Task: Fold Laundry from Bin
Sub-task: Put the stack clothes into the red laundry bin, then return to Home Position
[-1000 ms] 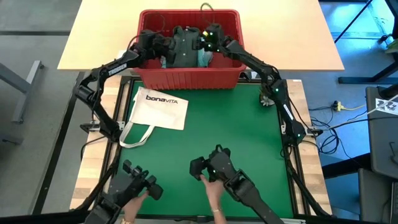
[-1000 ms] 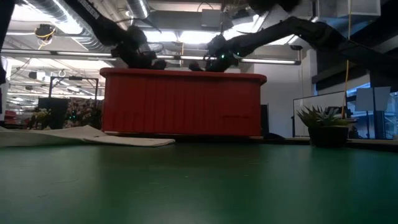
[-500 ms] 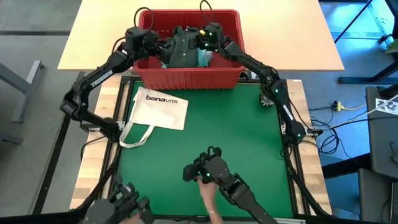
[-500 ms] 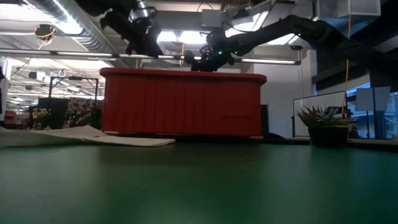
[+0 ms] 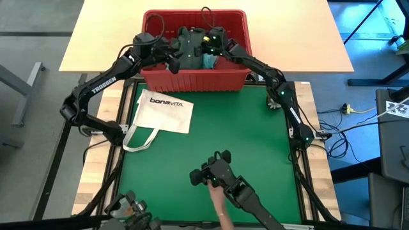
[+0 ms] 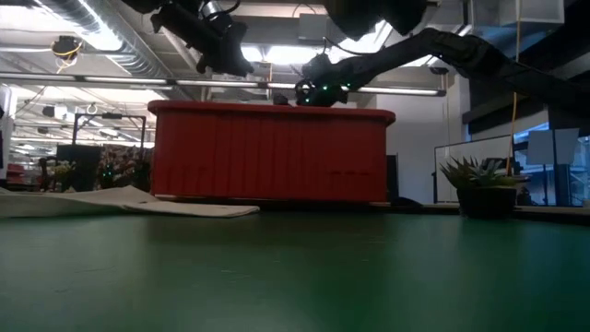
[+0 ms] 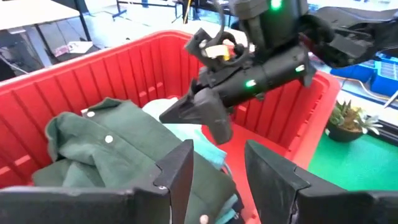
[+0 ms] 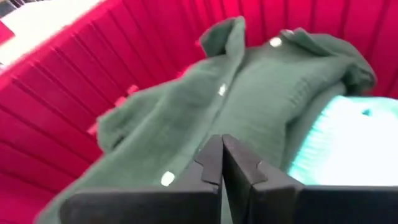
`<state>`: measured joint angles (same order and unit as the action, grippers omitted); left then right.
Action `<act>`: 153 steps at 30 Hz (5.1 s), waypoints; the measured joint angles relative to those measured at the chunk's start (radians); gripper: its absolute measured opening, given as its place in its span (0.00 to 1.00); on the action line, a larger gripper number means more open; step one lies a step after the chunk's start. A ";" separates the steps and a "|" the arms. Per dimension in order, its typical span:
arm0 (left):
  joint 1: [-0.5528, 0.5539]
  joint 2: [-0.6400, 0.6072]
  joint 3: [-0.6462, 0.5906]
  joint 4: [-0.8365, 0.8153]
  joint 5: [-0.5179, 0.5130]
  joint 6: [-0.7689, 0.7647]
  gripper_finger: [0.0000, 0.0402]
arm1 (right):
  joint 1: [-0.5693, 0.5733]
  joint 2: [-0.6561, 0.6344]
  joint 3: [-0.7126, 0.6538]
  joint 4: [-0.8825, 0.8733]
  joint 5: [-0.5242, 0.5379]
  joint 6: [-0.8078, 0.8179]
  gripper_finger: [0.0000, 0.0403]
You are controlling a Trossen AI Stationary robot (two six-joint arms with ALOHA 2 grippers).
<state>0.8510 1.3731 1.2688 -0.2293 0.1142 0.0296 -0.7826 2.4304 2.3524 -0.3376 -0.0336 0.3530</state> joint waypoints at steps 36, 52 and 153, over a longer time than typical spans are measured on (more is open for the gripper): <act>-0.039 0.000 0.000 -0.007 -0.053 0.010 0.35 | -0.089 0.030 0.002 -0.222 0.057 0.009 0.00; 0.026 -0.080 -0.002 0.008 0.103 0.018 0.22 | -0.031 -0.234 0.004 -0.106 -0.189 -0.074 0.00; -0.310 -1.084 -1.262 0.584 0.317 -0.255 0.00 | 0.677 -2.426 -2.321 0.321 0.224 0.035 0.00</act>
<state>0.5407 0.2890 0.0071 0.3546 0.4316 -0.2256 -0.1055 0.0040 0.0315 -0.0170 0.1902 0.3882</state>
